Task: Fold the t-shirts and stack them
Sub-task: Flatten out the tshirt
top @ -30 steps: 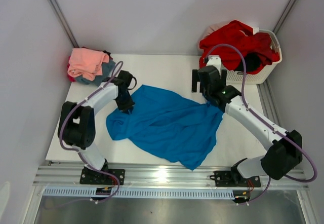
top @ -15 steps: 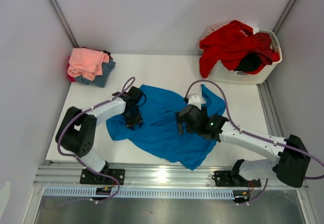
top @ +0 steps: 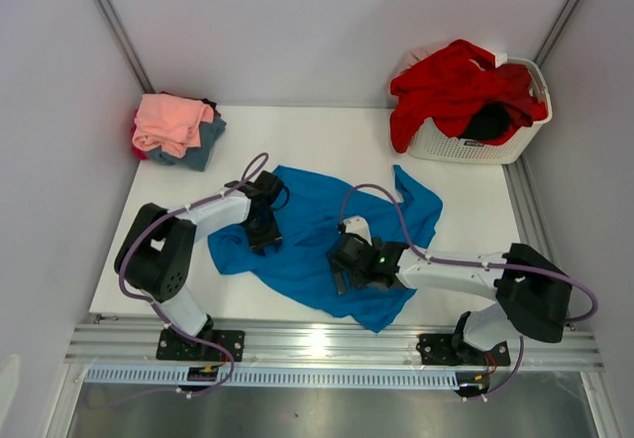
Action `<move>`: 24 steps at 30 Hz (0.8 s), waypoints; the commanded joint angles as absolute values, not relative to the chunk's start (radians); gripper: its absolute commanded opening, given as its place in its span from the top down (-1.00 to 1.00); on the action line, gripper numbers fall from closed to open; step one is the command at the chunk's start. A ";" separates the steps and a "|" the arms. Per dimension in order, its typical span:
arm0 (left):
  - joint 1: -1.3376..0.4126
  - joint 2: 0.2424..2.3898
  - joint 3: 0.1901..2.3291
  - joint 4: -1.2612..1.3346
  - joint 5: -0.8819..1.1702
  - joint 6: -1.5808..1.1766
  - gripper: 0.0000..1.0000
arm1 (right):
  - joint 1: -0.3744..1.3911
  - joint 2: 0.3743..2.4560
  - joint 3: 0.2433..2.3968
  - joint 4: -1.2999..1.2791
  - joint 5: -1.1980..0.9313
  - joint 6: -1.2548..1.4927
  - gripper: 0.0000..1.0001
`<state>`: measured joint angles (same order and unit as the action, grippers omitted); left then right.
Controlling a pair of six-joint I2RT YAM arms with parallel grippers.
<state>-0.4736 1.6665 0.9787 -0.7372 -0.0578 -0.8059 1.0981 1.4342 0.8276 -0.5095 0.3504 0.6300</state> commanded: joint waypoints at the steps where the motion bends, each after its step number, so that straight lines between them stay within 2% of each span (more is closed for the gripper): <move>1: -0.482 1.666 0.983 -0.726 -0.087 -0.831 0.18 | 1.132 1.497 0.811 -0.434 0.310 0.663 -0.77; 7: -0.483 1.663 0.985 -0.736 -0.103 -0.836 0.18 | 1.155 1.543 0.787 -0.408 0.296 0.672 -0.58; 9: -0.483 1.663 0.986 -0.741 -0.103 -0.839 0.17 | 1.160 1.545 0.776 -0.406 0.291 0.684 0.28; 11: -0.483 1.658 0.985 -0.749 -0.109 -0.841 0.18 | 1.164 1.545 0.769 -0.431 0.307 0.704 1.00; 15: -0.483 1.644 0.986 -0.759 -0.127 -0.842 0.18 | 1.183 1.532 0.775 -0.509 0.359 0.742 1.00; 24: -0.482 1.678 1.009 -0.808 -0.163 -0.857 0.21 | 1.201 1.422 0.750 -0.865 0.474 1.052 1.00</move>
<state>-0.4747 1.6669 0.9791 -0.7788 -0.1139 -0.8330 1.1957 1.4708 0.7773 -0.6327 0.3946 0.8890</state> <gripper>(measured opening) 0.399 0.022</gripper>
